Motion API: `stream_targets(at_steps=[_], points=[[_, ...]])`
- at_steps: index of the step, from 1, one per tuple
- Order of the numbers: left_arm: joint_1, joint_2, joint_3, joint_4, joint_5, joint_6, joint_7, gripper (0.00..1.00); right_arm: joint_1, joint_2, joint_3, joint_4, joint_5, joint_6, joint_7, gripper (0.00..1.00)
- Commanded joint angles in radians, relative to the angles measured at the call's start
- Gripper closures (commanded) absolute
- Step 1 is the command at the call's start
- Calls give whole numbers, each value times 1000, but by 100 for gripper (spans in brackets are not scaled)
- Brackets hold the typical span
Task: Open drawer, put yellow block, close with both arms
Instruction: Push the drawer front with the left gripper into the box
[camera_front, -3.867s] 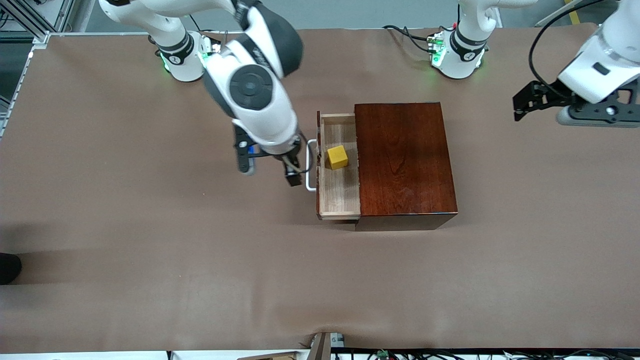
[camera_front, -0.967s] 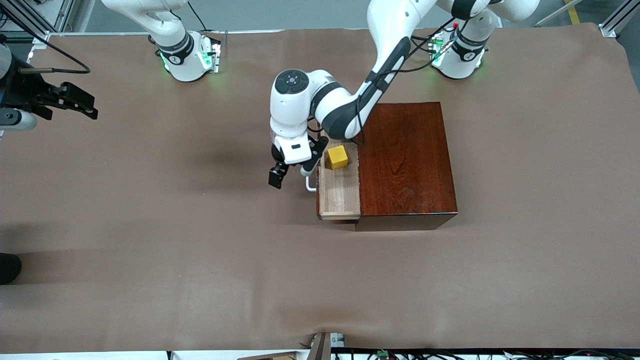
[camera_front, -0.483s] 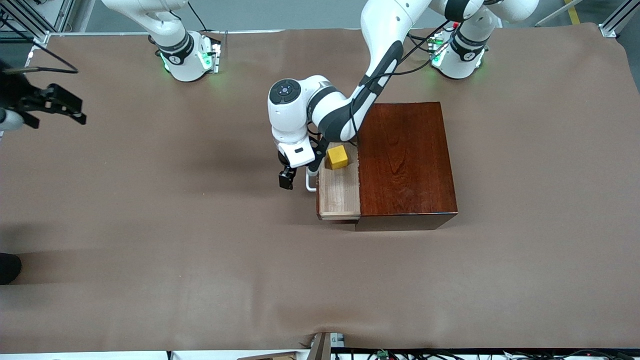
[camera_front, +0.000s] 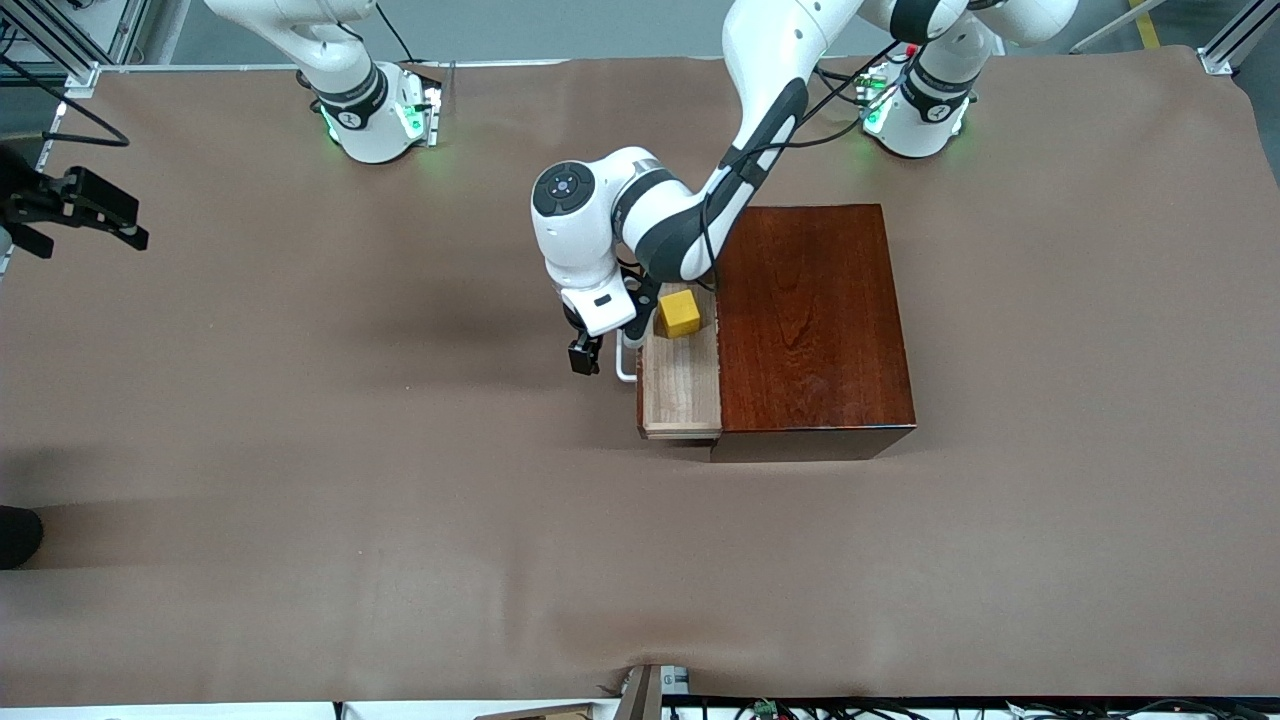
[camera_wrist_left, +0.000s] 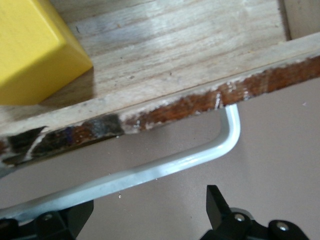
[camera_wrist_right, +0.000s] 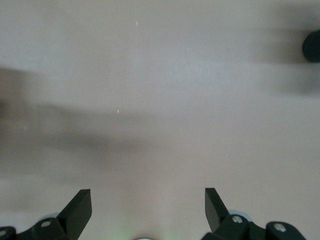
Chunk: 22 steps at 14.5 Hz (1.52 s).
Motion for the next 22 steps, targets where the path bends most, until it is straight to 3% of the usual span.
stream_targets(at_steps=[1, 22], points=[[14, -12, 14, -6, 14, -141, 21, 0, 6, -17, 16, 3, -20, -36, 1, 0], [44, -32, 25, -29, 40, -403, 34, 0, 4, 24, 13, 37, -13, -29, 3, 0]])
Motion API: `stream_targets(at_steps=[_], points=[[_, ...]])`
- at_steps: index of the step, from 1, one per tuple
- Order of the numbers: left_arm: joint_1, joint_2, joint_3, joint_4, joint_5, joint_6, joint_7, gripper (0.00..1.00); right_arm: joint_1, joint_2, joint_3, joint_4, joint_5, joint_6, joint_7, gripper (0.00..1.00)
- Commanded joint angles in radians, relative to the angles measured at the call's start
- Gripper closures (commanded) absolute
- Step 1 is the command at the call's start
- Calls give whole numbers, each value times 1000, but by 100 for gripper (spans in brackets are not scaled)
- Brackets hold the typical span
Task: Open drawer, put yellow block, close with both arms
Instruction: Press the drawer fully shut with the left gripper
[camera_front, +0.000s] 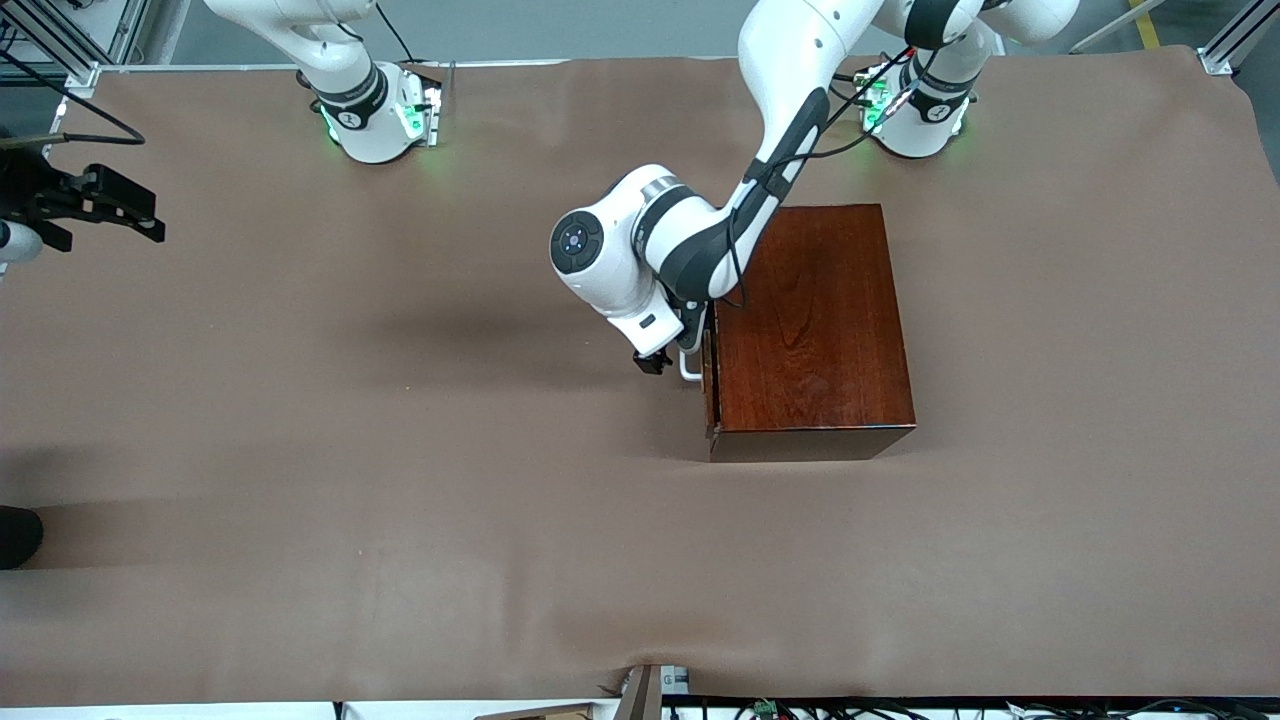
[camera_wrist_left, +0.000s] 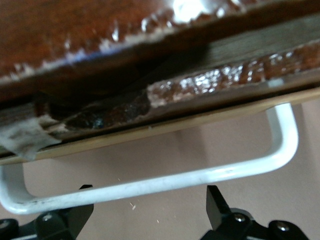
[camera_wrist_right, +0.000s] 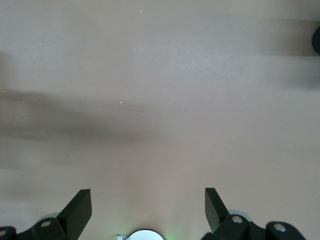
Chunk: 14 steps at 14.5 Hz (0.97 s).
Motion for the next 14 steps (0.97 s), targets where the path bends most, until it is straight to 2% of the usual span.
stream_targets(at_steps=[1, 7, 14], points=[[-4, -28, 6, -32, 31, -62, 28, 0, -1, 5, 4, 21, -14, -8, 2, 0], [-4, -35, 0, -20, 56, -60, 80, 0, -4, 5, 2, 20, -16, -10, 1, 0], [41, -263, 13, -28, 60, -62, 386, 0, -9, 5, 2, 23, -17, -8, 1, 0]])
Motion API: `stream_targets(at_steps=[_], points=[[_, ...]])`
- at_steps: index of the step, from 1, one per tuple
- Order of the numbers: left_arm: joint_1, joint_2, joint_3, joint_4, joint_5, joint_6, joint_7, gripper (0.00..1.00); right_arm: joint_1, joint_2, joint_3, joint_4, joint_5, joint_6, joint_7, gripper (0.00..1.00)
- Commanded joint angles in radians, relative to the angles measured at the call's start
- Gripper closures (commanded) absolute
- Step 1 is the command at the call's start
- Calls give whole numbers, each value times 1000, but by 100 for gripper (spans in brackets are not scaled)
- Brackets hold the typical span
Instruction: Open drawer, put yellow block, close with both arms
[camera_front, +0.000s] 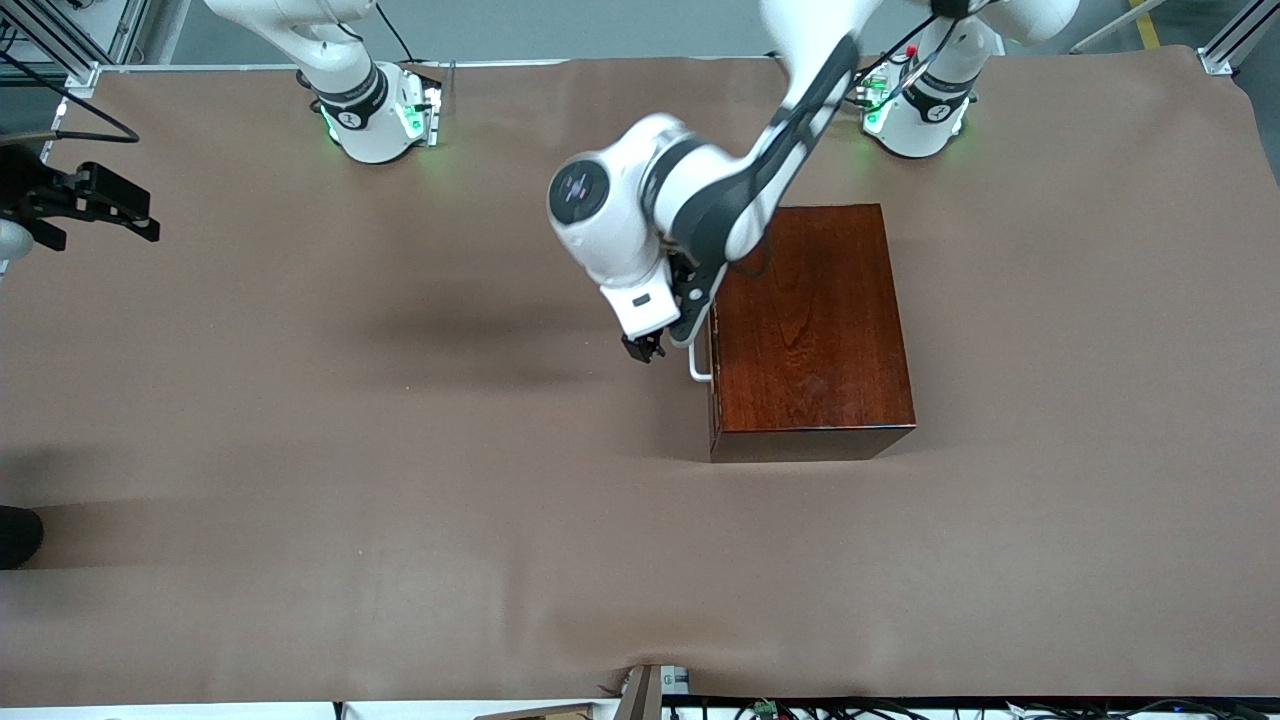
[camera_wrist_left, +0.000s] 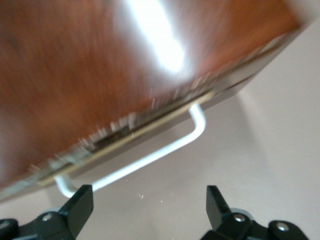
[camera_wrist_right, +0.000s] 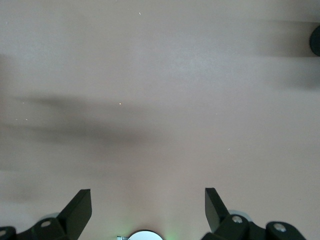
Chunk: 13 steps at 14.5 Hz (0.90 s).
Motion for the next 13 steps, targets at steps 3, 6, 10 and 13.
stream_targets(at_steps=[3, 6, 10, 13], points=[[97, -161, -4, -41, 28, -20, 217, 0, -8, 5, 5, 19, -17, -11, 1, 0], [195, -232, -4, -43, 29, -74, 399, 0, -6, 5, 5, 19, -17, -10, 1, 0], [334, -312, -4, -93, 29, -118, 607, 0, -8, 5, 5, 19, -17, -13, 1, 0], [422, -378, -5, -96, 29, -202, 767, 0, -8, 5, 5, 19, -17, -13, 1, 0]])
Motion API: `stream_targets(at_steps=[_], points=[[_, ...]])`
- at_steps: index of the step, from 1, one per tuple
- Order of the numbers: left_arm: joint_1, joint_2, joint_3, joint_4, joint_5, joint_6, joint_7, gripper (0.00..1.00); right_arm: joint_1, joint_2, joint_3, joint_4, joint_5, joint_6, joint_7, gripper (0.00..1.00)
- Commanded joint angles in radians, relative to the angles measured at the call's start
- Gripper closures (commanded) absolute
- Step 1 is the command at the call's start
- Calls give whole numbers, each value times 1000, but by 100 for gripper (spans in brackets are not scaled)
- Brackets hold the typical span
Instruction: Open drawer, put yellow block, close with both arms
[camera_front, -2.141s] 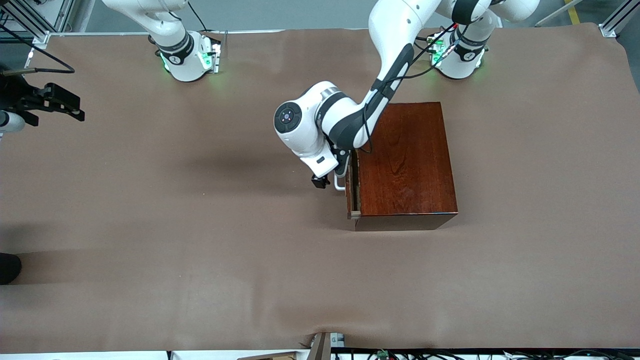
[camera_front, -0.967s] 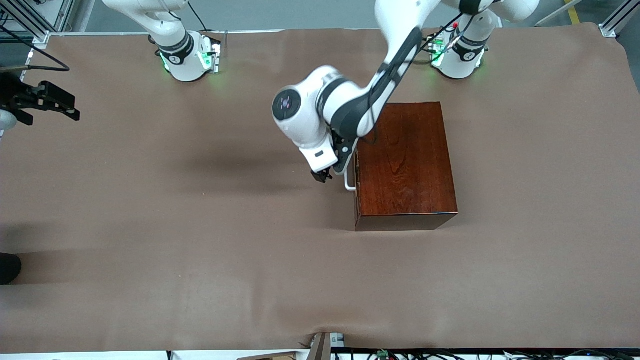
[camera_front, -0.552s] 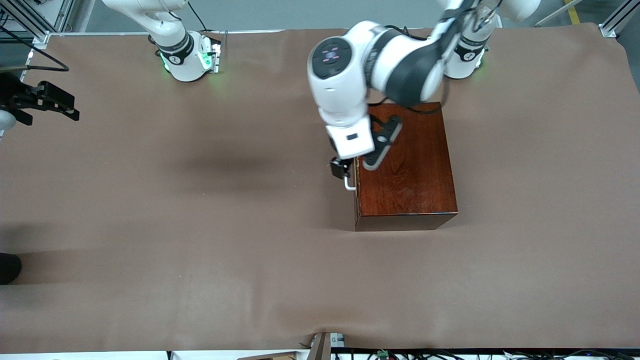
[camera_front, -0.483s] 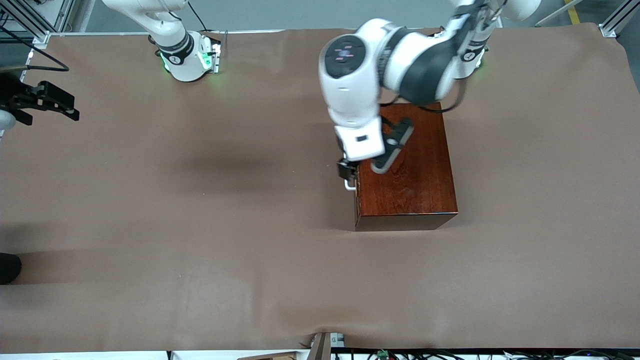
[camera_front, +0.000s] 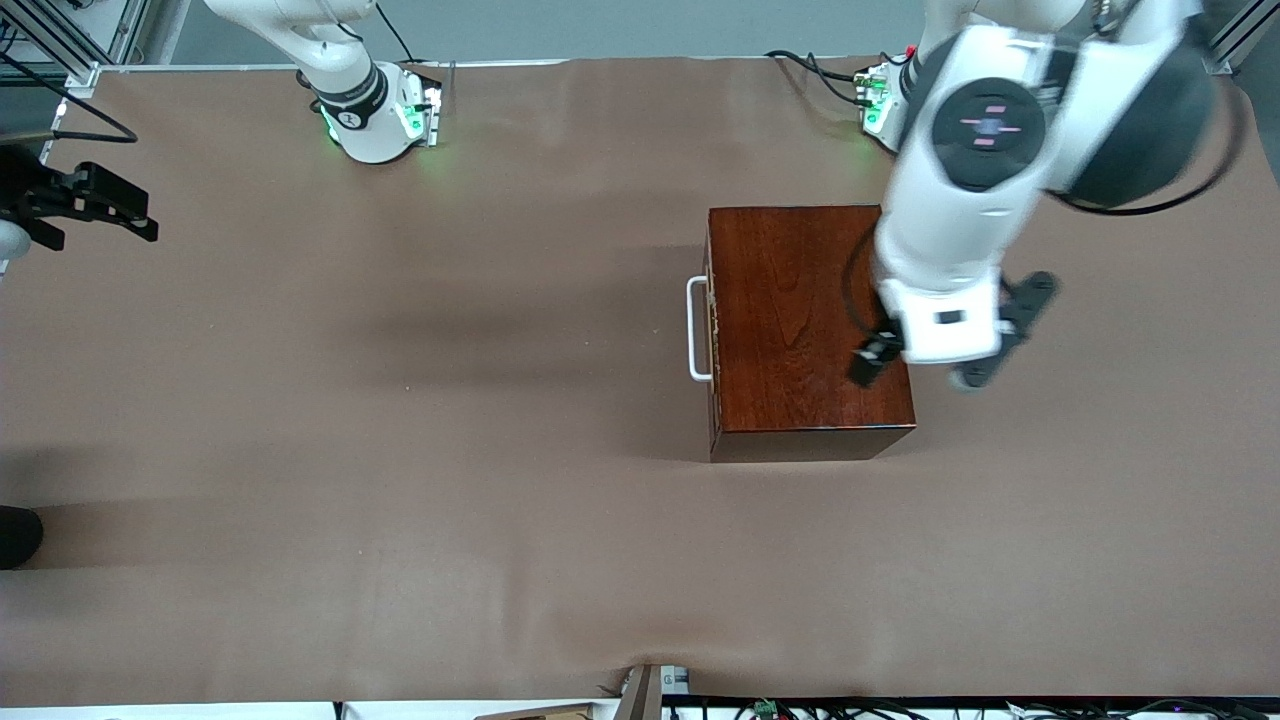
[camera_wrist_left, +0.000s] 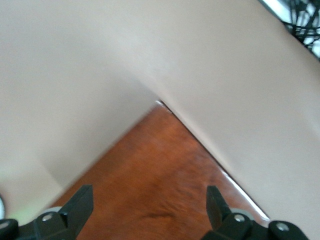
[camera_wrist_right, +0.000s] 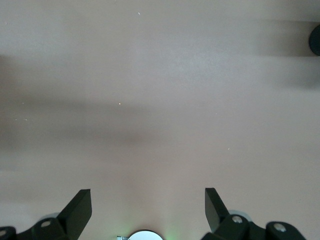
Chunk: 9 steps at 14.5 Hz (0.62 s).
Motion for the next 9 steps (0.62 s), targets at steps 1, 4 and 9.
stream_targets(at_steps=[1, 4, 9], points=[[73, -100, -18, -47, 20, -58, 145, 0, -7, 5, 7, 18, -15, -12, 1, 0], [136, -136, -18, -50, 18, -89, 314, 0, -7, 5, 7, 18, -17, -11, 1, 0], [279, -192, -19, -47, 6, -104, 604, 0, -7, 5, 7, 18, -15, -11, 1, 0]])
